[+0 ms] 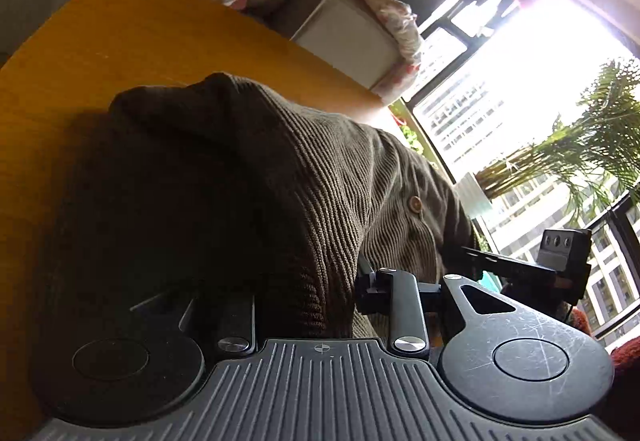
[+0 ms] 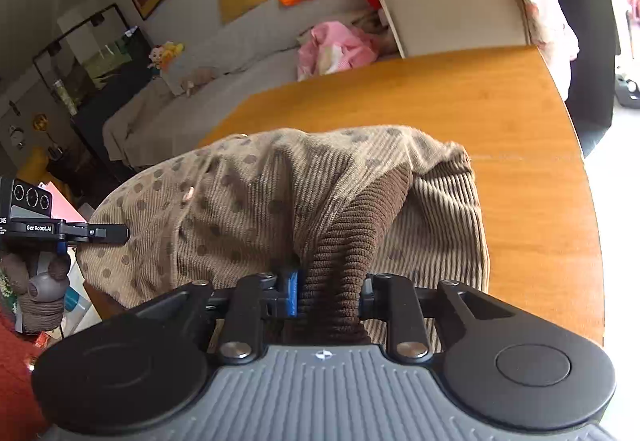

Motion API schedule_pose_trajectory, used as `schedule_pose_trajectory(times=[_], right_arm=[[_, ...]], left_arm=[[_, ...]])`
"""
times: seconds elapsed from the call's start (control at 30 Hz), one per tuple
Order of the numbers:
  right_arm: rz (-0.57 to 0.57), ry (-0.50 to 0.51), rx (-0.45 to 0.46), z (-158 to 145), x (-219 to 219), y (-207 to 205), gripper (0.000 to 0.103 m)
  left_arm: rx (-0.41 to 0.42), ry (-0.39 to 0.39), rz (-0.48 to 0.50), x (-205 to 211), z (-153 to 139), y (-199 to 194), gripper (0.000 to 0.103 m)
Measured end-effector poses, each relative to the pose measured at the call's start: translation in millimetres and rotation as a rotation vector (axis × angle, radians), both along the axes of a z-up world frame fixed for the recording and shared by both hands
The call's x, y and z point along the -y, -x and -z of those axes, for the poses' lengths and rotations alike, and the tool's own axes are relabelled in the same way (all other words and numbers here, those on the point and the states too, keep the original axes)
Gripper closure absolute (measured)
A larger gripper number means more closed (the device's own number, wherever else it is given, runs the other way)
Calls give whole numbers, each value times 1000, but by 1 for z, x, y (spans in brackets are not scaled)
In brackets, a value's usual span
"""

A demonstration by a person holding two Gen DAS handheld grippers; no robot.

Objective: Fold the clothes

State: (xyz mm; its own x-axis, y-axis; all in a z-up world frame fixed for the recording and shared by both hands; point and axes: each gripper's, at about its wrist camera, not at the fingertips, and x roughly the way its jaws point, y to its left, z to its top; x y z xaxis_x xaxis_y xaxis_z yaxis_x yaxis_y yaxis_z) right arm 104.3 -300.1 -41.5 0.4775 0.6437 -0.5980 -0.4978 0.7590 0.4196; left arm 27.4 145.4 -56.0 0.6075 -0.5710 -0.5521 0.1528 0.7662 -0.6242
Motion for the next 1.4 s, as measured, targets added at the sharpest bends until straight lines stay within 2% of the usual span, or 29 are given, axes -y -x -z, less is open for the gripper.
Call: schedule_pose_trajectory(times=[0.07, 0.1, 0.17, 0.2, 0.3, 0.37, 0.43, 0.53, 0.6, 0.73, 0.77, 0.8, 0.9, 0.97, 1.0, 1.1, 1.2, 1.27, 1.33, 1.4], right_arm=[[8, -6, -3, -1, 5, 2, 66], [9, 3, 10, -5, 7, 3, 61], [24, 29, 55, -18, 14, 4, 53], [35, 36, 80, -24, 18, 4, 51], [69, -4, 149, -47, 26, -5, 50], [72, -32, 187, -59, 21, -14, 49], [57, -42, 217, -65, 8, -24, 43], [-1, -10, 222, -55, -26, -36, 40], [-49, 80, 206, -35, -50, -39, 35], [-124, 235, 243, -1, -76, -29, 28], [-129, 237, 244, -2, -75, -28, 28], [-130, 231, 238, -4, -73, -28, 28], [-122, 176, 242, -17, -58, -29, 25], [-91, 160, 293, -30, -44, -32, 15], [-62, 169, 317, -35, -38, -36, 11], [20, 233, 338, -36, -25, -56, 10], [25, 303, 337, -23, -27, -73, 10], [28, 386, 350, -11, -35, -82, 10], [20, 454, 376, 0, -43, -85, 10], [31, 477, 392, 4, -44, -87, 9]], left_arm=[[8, -30, 0, -7, -6, 3, 53], [27, -42, 3, -11, -14, 6, 52], [97, -50, -9, -19, -38, 11, 45], [135, -49, -17, -23, -50, 12, 38], [243, -24, -29, -25, -84, 8, 30], [285, 16, -14, -16, -96, -2, 24], [261, 72, 19, 1, -90, -17, 18], [176, 99, 21, 12, -65, -23, 17], [118, 117, 23, 18, -49, -26, 17], [4, 153, 26, 32, -16, -34, 16], [-25, 162, 27, 35, -7, -35, 15], [-47, 174, 29, 37, -2, -36, 9], [-59, 228, 47, 31, -11, -21, 5], [-84, 263, 60, 28, -13, -12, 4], [-105, 278, 63, 28, -10, -9, 4], [-156, 326, 72, 32, 4, -7, 3], [-171, 315, 62, 38, 18, -16, 3], [-156, 298, 72, 40, 18, -27, 3], [-149, 243, 88, 42, 13, -43, 3], [-122, 169, 100, 43, 6, -62, 3]])
